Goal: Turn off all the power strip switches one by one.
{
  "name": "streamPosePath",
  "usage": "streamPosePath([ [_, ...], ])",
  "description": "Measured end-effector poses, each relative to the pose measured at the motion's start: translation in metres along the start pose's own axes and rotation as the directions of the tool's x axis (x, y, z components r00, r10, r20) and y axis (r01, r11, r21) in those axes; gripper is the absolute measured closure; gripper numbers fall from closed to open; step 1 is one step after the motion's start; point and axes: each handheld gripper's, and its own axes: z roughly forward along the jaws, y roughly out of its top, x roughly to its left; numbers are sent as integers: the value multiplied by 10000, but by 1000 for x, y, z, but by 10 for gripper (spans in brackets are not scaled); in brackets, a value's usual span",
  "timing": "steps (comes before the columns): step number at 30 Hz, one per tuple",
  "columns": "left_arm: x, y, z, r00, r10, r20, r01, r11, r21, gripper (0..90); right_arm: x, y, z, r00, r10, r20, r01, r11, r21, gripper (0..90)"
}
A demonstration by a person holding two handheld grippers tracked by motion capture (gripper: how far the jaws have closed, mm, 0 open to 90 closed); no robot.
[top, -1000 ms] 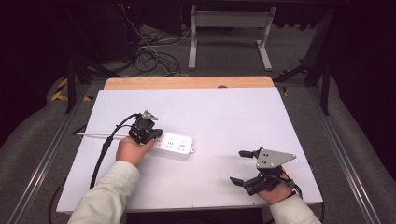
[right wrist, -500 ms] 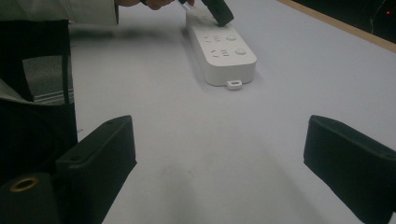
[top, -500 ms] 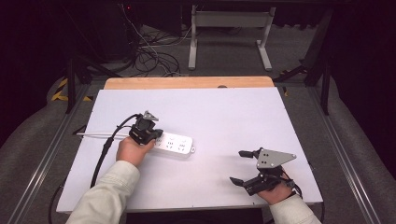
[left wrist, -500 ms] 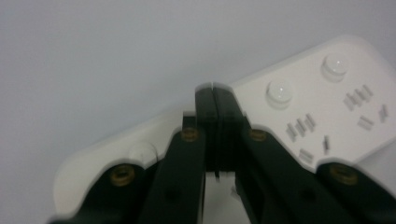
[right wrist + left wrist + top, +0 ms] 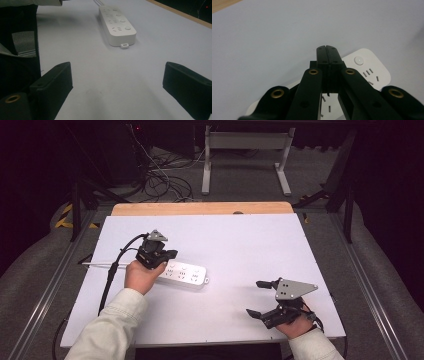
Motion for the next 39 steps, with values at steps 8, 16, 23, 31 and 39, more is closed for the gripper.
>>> streamPosePath([
  [8,-6,-1,14,9989,177,439,-190,9994,284,900,0,0,0,10000,3,-39,-3,10000,-15,92],
  [16,-12,-7,32,9985,173,514,-206,9976,655,900,0,0,0,10000,-30,-52,30,10000,-29,93],
  [23,-15,-8,39,9986,301,440,-340,9952,919,900,0,0,0,10000,-63,-65,63,10000,-19,92],
  [31,-15,-9,42,9989,339,334,-375,9927,1148,900,0,0,0,10000,-66,-61,66,10000,-3,92],
  [39,-16,-11,43,9987,419,282,-449,9924,1149,900,0,0,0,10000,-64,-61,64,10000,6,93],
])
